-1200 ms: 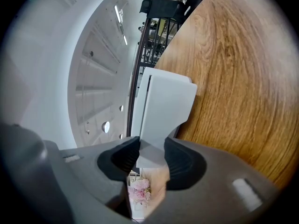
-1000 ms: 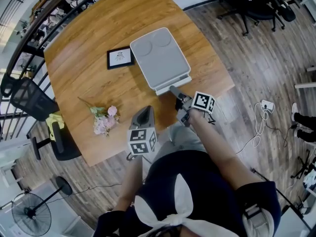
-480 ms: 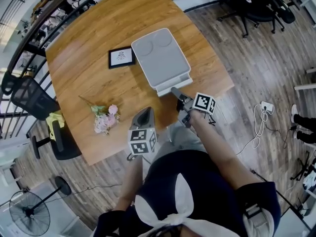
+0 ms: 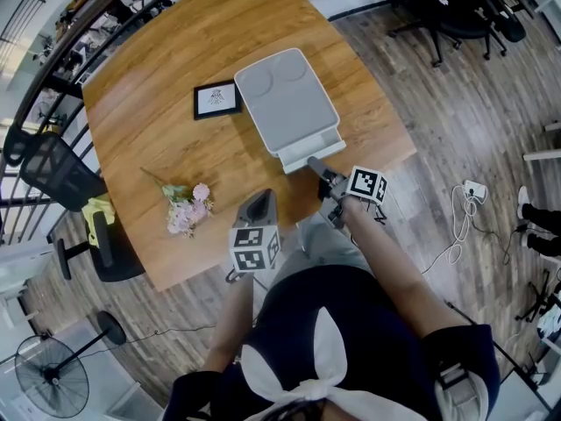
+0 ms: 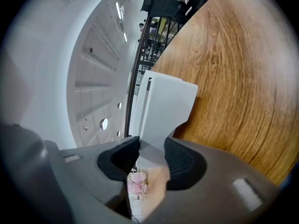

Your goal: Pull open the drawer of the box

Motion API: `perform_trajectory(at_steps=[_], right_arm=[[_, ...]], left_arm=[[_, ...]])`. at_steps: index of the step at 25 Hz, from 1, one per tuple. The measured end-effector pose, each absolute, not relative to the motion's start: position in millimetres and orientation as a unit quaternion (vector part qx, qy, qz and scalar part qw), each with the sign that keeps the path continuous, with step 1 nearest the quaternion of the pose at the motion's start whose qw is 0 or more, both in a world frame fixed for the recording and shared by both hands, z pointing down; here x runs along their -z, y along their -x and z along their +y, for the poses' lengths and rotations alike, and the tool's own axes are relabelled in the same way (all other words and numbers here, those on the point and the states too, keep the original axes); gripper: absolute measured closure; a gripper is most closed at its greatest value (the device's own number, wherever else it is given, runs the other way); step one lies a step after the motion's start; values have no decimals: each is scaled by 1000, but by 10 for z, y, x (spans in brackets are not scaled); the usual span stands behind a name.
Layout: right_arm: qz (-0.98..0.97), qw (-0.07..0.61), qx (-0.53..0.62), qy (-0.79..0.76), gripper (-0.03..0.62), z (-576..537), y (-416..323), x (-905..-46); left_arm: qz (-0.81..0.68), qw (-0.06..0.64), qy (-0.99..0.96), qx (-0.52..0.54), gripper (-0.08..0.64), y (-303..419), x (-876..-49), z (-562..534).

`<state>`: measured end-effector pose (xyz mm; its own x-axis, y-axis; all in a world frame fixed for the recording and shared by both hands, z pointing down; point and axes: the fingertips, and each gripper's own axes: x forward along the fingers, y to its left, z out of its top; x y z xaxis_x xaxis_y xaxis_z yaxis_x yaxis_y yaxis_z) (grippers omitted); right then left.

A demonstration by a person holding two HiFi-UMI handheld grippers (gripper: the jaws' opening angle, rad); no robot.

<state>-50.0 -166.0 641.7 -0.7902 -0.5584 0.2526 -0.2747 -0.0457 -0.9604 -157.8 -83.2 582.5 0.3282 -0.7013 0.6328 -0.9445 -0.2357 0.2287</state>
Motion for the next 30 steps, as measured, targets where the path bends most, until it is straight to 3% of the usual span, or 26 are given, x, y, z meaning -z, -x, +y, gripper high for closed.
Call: perform_trajectory(at_steps=[30], right_arm=[[680, 112, 655, 309, 422, -1464, 369, -6376]], left_arm=[[-546, 276, -762, -213, 549, 1534, -5791, -710]])
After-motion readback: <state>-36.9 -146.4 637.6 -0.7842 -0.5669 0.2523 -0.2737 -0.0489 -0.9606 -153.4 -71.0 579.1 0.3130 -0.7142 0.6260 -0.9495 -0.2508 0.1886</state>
